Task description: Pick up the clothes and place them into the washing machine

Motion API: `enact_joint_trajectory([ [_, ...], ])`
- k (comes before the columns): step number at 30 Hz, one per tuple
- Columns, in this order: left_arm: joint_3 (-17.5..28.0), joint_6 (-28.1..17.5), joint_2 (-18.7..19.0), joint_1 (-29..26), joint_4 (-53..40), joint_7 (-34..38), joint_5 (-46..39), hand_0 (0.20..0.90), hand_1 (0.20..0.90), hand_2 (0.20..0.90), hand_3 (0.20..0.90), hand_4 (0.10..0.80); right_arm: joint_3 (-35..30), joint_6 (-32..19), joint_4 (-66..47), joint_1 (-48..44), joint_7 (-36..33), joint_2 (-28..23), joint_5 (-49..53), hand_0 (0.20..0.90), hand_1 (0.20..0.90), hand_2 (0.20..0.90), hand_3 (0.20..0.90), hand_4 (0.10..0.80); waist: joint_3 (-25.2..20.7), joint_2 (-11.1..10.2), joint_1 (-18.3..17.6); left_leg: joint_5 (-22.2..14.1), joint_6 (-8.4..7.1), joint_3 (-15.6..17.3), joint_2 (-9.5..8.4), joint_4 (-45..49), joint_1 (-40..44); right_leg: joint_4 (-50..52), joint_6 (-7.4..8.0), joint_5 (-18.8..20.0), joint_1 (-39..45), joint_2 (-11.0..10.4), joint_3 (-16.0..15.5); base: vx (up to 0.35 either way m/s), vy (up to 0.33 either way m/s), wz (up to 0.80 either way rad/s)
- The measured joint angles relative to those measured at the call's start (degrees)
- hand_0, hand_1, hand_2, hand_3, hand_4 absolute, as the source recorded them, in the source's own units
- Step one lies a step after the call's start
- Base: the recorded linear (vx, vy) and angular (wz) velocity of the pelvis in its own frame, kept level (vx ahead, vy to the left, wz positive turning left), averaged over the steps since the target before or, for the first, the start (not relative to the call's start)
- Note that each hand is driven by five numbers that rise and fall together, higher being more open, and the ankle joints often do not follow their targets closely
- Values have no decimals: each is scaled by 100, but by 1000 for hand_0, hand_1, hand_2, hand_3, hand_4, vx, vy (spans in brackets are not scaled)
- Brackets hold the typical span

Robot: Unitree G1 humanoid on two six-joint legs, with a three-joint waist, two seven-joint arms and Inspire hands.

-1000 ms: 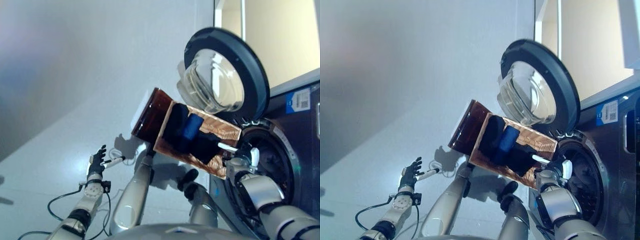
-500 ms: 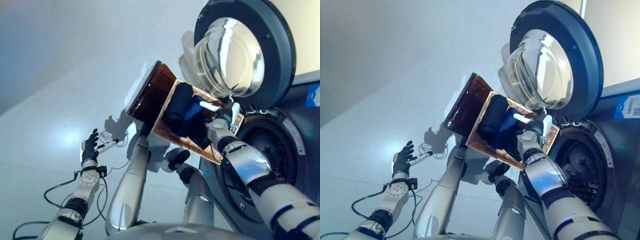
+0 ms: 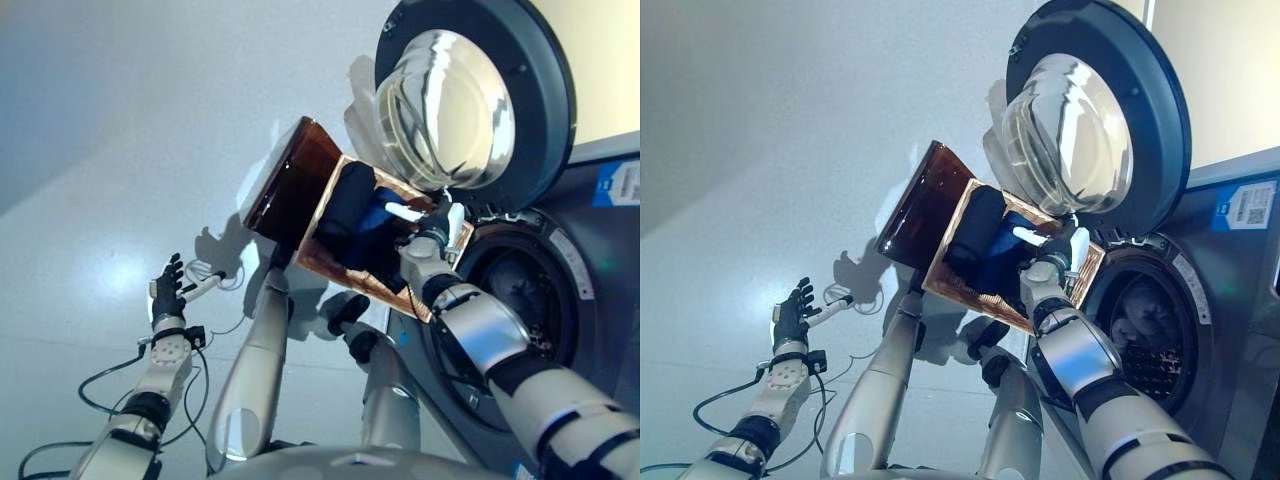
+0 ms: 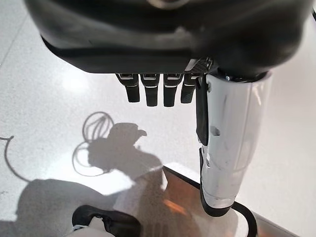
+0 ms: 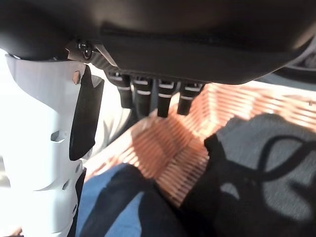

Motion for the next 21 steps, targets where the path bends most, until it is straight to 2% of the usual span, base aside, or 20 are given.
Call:
enact_joint_trajectory([
  [7, 20, -14, 24, -121, 483, 24, -39, 900, 900, 900, 900, 800, -101, -7, -489, 631, -4, 104, -123, 900, 900, 900, 900, 800, -63, -57, -71, -19, 24, 165, 46, -123, 420, -231, 71, 98, 352, 21, 136, 34, 14, -11],
  [11, 224, 7, 5, -139, 1112, 25, -137, 900, 900, 900, 900, 800, -104, -80, -1189, 1404, 46, 325, -169, 900, 900, 900, 900, 800, -222, -253, -210, -84, 69, 384, 89, -263, 890, -447, 98, 199, 712, 57, 283, 57, 29, -21],
  [15, 300, 4, -68, 14, 1208, -36, -245, 900, 900, 900, 900, 800, 146, -158, -2439, 2517, 512, 305, -241, 900, 900, 900, 900, 800, -455, -334, -418, -148, 81, 536, 100, -451, 1426, -874, 171, 354, 1238, 117, 366, 64, 13, -19],
  [18, 400, -15, -155, 37, 1348, -177, -249, 900, 900, 900, 900, 800, 182, -259, -2795, 3021, 1114, 252, -268, 900, 900, 900, 900, 800, -569, -368, -514, -178, 105, 687, 97, -607, 1832, -1132, 228, 468, 1619, 130, 445, 37, 22, -20],
  [21, 511, -36, -234, 108, 1441, -320, -284, 900, 900, 900, 900, 800, 164, -260, -3488, 3604, 1598, -141, -206, 900, 900, 900, 900, 800, -710, -324, -558, -200, 112, 800, 97, -724, 2084, -1450, 278, 630, 1916, 132, 443, -11, 41, -17],
])
